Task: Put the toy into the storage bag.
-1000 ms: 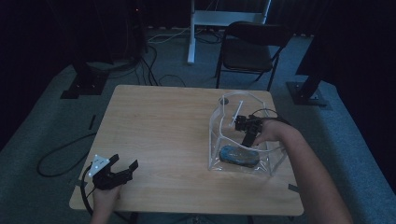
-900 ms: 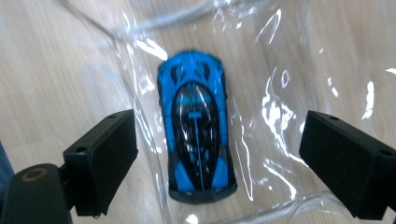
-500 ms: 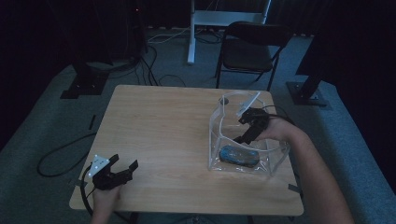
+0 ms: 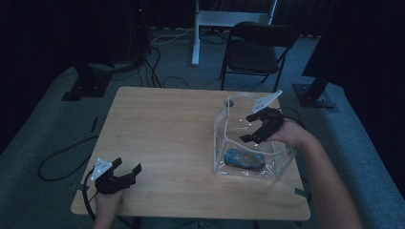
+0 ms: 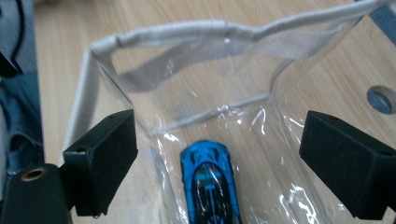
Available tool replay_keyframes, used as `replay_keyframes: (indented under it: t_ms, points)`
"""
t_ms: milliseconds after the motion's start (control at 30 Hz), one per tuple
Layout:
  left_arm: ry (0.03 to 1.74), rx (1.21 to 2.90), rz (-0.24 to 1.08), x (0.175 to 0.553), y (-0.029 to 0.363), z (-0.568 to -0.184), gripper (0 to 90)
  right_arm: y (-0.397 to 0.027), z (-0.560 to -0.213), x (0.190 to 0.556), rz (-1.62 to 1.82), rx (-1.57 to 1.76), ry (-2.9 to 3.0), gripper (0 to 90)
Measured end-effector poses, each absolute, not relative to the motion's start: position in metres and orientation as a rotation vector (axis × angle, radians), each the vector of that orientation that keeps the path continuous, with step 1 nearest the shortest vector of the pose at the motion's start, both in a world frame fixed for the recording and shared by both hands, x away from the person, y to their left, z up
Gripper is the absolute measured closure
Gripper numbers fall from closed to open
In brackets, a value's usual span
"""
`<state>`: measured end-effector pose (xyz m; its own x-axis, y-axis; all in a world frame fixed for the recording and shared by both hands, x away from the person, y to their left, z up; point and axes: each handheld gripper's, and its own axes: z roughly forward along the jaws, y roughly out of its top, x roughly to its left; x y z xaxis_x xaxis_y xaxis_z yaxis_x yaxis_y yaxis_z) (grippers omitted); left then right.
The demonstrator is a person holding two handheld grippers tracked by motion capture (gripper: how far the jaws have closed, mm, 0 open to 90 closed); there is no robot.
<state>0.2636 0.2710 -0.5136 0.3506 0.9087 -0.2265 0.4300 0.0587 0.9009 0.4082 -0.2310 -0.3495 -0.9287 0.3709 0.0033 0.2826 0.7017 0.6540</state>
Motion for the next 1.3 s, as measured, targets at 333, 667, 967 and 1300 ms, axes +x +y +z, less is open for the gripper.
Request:
replay_keyframes:
  t_ms: [333, 667, 967, 1300]
  points:
    - [1.250, 1.550, 0.565, 0.263, 0.271, -0.513, 9.2, -0.244, -0.340, 0.399, 1.239, 0.569, 2.640, 10.6]
    - [1.247, 1.554, 0.564, 0.263, 0.271, -0.514, 9.2, -0.254, -0.331, 0.386, 1.470, 0.554, 2.457, 10.6]
    - [1.247, 1.548, 0.564, 0.262, 0.270, -0.514, 9.2, -0.259, -0.324, 0.370, 1.683, 0.508, 2.260, 10.6]
    - [1.246, 1.551, 0.567, 0.262, 0.271, -0.513, 9.2, -0.263, -0.320, 0.351, 1.690, 0.602, 2.100, 10.6]
